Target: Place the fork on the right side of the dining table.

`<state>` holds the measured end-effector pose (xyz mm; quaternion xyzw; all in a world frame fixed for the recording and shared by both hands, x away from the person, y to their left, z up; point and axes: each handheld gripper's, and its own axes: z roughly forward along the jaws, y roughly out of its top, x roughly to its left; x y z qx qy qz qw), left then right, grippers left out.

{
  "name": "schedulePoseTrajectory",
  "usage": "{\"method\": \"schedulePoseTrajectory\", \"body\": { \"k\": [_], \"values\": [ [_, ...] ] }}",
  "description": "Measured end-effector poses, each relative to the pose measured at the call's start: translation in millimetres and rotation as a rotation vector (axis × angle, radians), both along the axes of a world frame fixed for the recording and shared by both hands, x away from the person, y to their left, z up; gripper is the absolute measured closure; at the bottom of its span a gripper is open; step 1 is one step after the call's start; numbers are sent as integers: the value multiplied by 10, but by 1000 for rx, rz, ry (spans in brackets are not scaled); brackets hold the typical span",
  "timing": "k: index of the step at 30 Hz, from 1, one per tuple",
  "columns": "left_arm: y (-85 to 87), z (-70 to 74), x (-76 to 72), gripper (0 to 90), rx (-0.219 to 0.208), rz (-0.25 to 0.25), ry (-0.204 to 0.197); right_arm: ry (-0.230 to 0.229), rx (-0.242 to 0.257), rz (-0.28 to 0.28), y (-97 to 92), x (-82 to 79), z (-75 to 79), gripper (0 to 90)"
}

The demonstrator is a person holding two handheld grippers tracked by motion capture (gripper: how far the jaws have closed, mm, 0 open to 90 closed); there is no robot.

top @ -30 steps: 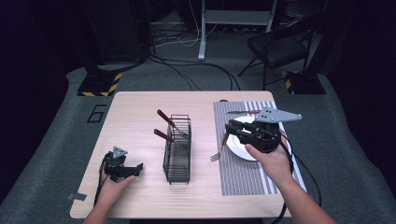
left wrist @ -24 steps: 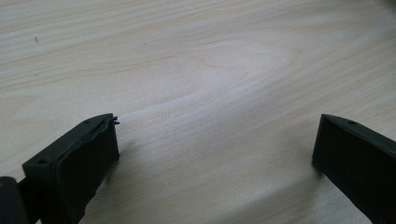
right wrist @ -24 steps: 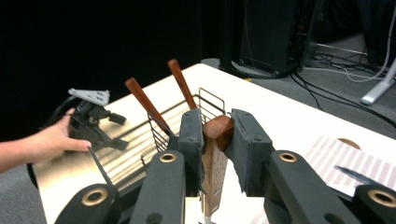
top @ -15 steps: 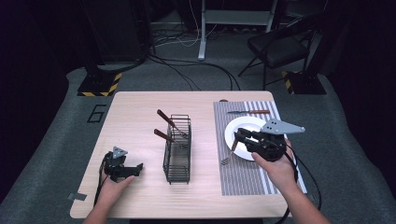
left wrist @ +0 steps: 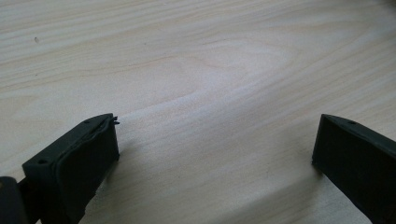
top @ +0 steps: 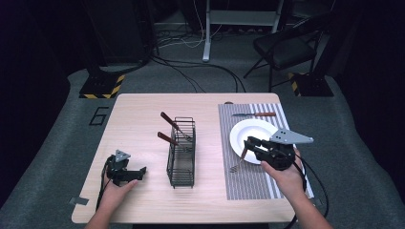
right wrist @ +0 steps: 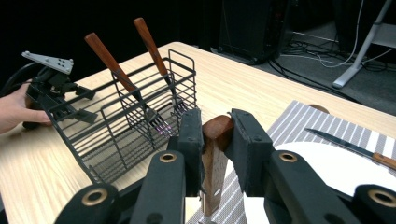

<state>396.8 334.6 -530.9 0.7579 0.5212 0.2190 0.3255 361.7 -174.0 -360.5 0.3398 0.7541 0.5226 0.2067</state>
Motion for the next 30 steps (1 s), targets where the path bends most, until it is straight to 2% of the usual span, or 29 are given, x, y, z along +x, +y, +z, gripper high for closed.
{"method": "schedulePoseTrajectory", "body": {
  "k": [15,30],
  "values": [
    [0,0,0,1,0,0,0,15,9,-32,-182,-24,-117,743],
    [0,0,0,1,0,0,0,35,23,-50,-287,-47,-227,742]
  ]
}}
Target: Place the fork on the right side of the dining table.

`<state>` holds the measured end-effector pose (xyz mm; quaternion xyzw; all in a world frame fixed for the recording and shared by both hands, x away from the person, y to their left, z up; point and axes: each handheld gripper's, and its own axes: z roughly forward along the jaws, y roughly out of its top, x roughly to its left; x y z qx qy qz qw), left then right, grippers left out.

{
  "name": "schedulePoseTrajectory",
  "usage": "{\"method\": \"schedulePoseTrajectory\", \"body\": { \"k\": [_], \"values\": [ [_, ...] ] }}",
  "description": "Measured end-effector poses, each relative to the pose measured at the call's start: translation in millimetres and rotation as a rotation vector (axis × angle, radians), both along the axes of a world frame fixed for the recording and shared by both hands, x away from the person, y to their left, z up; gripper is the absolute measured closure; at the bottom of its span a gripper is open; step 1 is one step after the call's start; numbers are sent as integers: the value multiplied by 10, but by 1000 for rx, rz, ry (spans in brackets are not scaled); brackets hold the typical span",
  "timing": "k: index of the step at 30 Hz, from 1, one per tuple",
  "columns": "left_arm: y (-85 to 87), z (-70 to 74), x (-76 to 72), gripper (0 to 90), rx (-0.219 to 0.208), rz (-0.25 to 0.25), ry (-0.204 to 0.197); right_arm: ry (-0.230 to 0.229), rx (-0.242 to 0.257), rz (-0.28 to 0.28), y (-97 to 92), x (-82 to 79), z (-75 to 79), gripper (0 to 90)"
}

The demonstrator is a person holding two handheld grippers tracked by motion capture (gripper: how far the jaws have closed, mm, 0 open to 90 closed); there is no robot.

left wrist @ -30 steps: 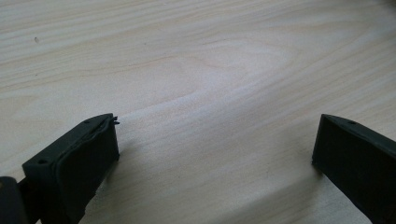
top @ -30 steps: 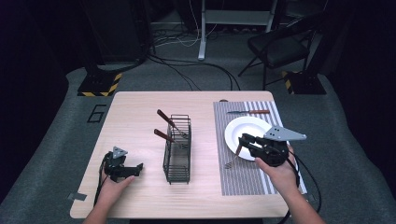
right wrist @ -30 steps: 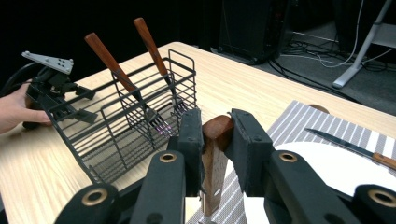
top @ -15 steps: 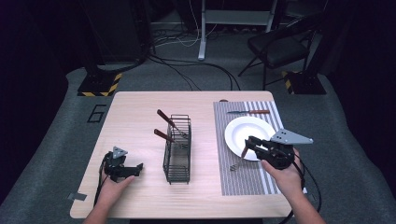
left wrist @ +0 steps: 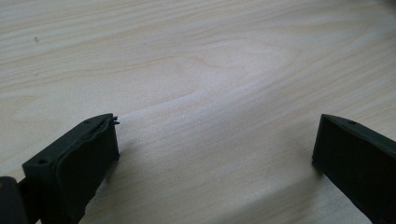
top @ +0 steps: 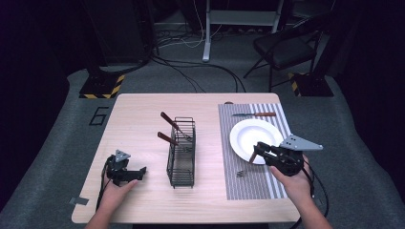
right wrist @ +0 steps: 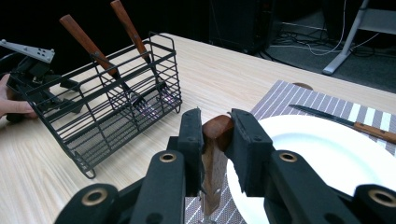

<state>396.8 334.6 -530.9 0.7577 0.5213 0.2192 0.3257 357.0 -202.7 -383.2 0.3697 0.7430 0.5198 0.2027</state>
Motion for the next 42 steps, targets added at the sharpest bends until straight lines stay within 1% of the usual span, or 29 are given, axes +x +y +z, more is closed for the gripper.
{"method": "schedulePoseTrajectory", "body": {
  "k": [4,7,9,11,16,19,21,22,23,26,28,29,33,42],
  "values": [
    [0,0,0,1,0,0,1,4,11,-8,-35,-3,-14,740],
    [0,0,0,1,0,0,0,18,34,-23,-103,-10,-38,740],
    [-1,0,-1,2,0,0,1,24,39,-28,-116,-12,-42,740],
    [-1,0,-2,2,0,0,1,33,55,-45,-173,-26,-67,740],
    [-1,0,-2,2,-2,-1,1,38,70,-64,-238,-46,-101,739],
    [-1,0,-2,1,-2,-1,1,51,92,-86,-315,-51,-141,739],
    [-1,0,-2,2,-2,-1,1,54,95,-90,-329,-50,-149,738],
    [-1,0,-2,2,-2,-1,1,69,118,-103,-374,-40,-173,739],
    [-2,0,-2,2,-2,-1,1,69,118,-103,-374,-40,-173,739],
    [-2,0,-2,2,-2,-1,1,87,146,-128,-443,-30,-214,738],
    [-2,0,-2,2,-3,0,1,90,149,-133,-452,-31,-221,738],
    [-2,0,-2,2,-2,0,1,95,156,-145,-478,-36,-239,737],
    [-2,0,-2,2,-3,0,1,102,165,-165,-515,-56,-269,737],
    [-3,0,-3,1,-2,0,1,112,184,-198,-601,-90,-343,731]
  ]
}}
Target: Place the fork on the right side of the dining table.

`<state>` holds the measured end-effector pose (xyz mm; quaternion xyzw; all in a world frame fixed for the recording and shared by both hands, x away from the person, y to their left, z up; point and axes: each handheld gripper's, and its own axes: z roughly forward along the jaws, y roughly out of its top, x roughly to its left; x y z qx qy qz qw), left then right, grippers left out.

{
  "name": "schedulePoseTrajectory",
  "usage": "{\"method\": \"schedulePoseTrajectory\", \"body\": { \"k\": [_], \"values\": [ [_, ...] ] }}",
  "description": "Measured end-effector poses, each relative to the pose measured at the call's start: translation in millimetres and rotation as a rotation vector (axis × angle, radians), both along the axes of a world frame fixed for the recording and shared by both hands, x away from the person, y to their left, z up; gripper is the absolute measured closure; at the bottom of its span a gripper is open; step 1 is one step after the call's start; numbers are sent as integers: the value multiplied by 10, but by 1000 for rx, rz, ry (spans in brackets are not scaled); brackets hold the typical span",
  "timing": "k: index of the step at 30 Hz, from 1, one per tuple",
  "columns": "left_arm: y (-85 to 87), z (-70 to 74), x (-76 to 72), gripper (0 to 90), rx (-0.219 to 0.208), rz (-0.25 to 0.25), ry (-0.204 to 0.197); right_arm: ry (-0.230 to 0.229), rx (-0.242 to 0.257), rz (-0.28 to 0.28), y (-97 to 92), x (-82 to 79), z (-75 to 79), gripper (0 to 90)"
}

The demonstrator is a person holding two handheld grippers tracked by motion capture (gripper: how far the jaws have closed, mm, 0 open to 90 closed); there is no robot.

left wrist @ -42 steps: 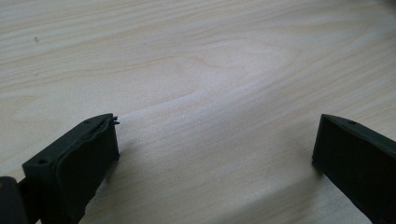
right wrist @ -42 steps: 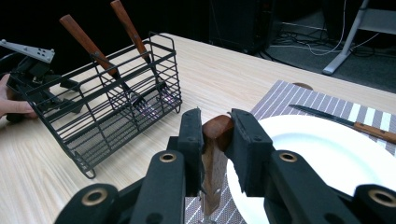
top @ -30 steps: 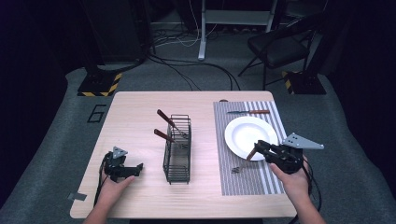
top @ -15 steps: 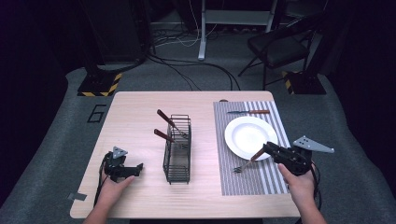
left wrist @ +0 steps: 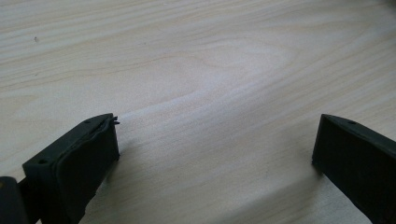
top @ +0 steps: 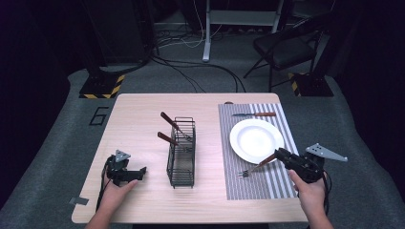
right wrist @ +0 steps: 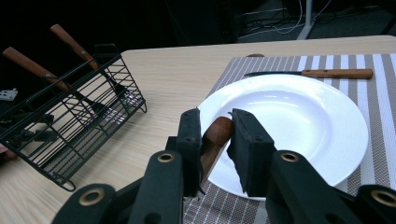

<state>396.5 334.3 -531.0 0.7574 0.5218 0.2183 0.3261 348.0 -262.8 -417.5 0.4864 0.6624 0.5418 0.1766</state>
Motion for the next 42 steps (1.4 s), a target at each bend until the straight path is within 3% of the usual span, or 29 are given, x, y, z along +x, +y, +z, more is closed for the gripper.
{"method": "schedulePoseTrajectory", "body": {
  "k": [42],
  "values": [
    [-1,0,-1,2,0,1,0,105,59,-107,-374,0,-360,723]
  ]
}}
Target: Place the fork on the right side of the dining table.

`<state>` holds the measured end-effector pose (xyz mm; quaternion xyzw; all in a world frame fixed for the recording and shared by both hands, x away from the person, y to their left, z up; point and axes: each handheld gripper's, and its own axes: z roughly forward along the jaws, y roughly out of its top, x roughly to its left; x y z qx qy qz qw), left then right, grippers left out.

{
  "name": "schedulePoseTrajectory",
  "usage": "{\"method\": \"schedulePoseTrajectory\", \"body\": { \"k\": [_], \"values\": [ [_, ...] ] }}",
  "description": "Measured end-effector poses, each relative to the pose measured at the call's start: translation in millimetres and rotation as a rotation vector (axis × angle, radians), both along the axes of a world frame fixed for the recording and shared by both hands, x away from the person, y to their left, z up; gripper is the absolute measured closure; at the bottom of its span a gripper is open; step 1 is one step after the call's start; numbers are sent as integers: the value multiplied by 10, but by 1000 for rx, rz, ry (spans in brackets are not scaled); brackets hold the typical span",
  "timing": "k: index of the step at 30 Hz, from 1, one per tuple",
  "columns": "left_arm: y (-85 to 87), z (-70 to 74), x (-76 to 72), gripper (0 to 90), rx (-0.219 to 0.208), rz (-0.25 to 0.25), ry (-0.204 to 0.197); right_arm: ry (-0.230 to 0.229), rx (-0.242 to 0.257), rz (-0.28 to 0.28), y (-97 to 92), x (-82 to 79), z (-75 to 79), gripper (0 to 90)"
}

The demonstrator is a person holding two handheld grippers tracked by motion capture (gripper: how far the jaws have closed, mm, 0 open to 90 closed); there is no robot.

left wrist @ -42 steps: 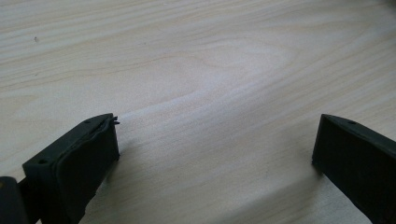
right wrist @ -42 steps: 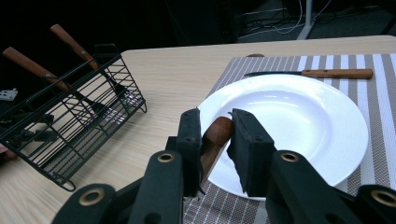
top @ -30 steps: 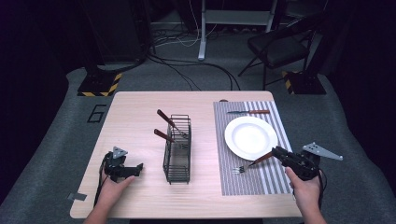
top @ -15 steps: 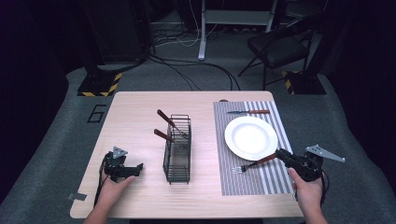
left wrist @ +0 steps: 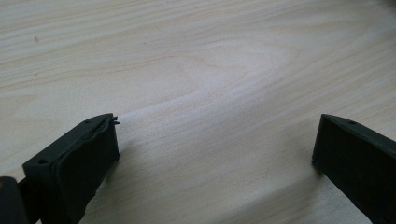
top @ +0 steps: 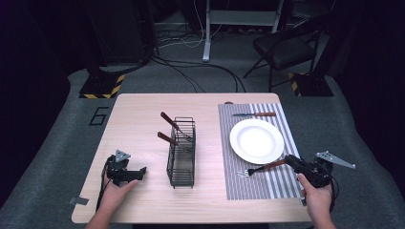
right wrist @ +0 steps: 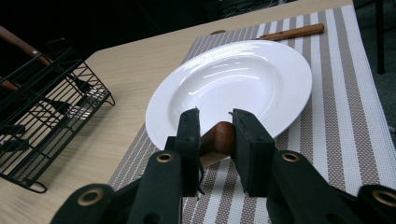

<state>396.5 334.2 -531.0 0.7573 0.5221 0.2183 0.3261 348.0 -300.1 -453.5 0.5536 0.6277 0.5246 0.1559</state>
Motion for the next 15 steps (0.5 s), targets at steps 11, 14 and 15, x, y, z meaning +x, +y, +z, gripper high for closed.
{"method": "schedulePoseTrajectory", "body": {
  "k": [11,14,15],
  "values": [
    [0,0,0,1,0,0,0,27,-3,-7,-101,-5,-103,706],
    [0,0,0,2,0,0,0,40,-11,-2,-146,-20,-134,699],
    [0,0,0,1,0,0,0,40,-9,1,-155,-20,-142,698]
  ]
}}
